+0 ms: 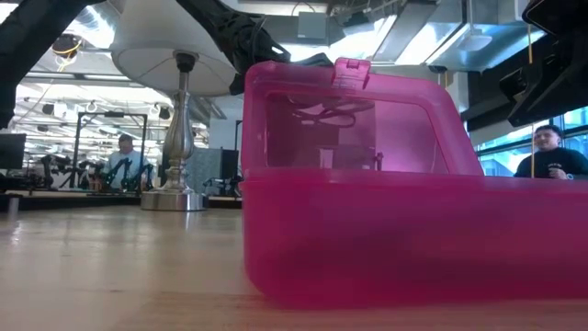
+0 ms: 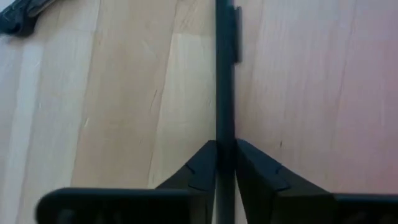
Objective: Pick & place school supplies into a supply box
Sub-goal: Put the black pen into the pink supply box
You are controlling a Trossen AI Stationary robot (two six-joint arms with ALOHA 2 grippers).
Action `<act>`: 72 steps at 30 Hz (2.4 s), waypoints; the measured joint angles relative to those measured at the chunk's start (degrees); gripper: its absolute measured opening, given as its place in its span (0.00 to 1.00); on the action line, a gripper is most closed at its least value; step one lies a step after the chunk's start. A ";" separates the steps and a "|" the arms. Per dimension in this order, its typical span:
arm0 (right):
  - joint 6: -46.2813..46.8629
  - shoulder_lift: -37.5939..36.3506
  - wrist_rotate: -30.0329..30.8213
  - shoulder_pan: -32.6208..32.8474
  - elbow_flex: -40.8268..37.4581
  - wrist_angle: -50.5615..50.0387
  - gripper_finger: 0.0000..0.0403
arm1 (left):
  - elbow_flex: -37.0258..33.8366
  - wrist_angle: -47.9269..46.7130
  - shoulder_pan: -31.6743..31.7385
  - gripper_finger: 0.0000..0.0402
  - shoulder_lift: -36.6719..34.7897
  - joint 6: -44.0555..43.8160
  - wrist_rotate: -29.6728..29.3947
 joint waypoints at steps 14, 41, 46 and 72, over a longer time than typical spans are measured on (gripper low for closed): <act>-0.14 -0.01 0.00 0.00 0.00 -0.01 0.26 | -0.30 -1.23 -0.05 0.04 -3.19 -0.38 -1.56; -2.90 -0.02 1.68 -0.02 0.00 -0.42 0.26 | 0.03 12.26 -20.23 0.04 -30.04 -2.16 -11.87; -2.81 -0.02 1.68 -0.02 0.00 -0.67 0.26 | 0.05 14.72 -25.94 0.04 -27.31 -7.07 -10.50; -0.07 -0.02 -2.47 -0.02 0.00 -1.79 0.26 | 0.07 19.58 -31.26 0.04 -4.42 -24.71 -0.14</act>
